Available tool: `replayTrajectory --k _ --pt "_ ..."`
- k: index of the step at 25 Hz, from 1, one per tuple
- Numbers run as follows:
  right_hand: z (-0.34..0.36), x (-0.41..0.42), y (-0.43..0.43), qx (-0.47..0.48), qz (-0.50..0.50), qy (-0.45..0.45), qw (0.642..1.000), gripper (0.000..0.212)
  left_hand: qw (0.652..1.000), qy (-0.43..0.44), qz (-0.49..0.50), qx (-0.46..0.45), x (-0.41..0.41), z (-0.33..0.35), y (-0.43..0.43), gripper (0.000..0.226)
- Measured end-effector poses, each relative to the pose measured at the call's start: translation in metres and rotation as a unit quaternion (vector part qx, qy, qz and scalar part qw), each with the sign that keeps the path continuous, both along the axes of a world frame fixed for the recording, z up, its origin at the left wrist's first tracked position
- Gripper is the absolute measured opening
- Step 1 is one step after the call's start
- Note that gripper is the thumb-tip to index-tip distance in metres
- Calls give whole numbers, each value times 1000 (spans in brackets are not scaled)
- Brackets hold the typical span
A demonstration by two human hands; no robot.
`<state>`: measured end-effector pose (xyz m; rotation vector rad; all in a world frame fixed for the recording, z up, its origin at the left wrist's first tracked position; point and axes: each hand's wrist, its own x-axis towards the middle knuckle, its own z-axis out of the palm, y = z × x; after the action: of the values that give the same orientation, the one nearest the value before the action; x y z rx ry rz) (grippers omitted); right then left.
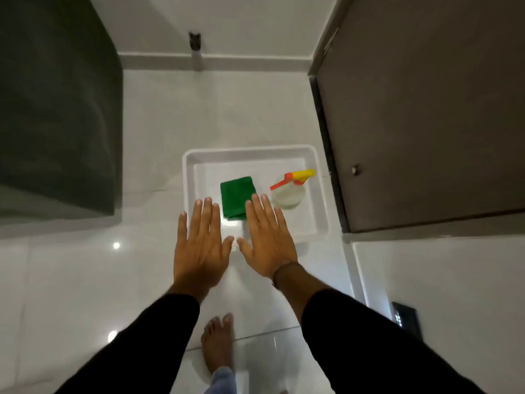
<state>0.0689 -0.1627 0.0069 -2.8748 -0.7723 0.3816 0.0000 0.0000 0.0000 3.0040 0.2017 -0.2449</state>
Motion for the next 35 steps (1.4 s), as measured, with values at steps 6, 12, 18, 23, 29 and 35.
replayTrajectory --k 6,12,18,23,29,35 --pt "-90 69 56 -41 45 23 998 98 999 32 -5 24 46 -71 23 69" --pt "-132 80 58 -58 57 64 995 98 998 42 -25 32 53 -91 28 79" --pt "-140 84 60 -107 73 28 991 75 998 41 -27 29 53 -96 29 82" --pt "-120 82 53 -101 86 9 991 69 999 39 -17 24 46 -81 25 82" --pt "-59 22 8 -36 94 -49 994 53 999 37 -12 19 18 -21 3 83" --pt "7 -82 -95 -30 23 -13 999 69 997 49 -50 -14 -40 35 -84 87"
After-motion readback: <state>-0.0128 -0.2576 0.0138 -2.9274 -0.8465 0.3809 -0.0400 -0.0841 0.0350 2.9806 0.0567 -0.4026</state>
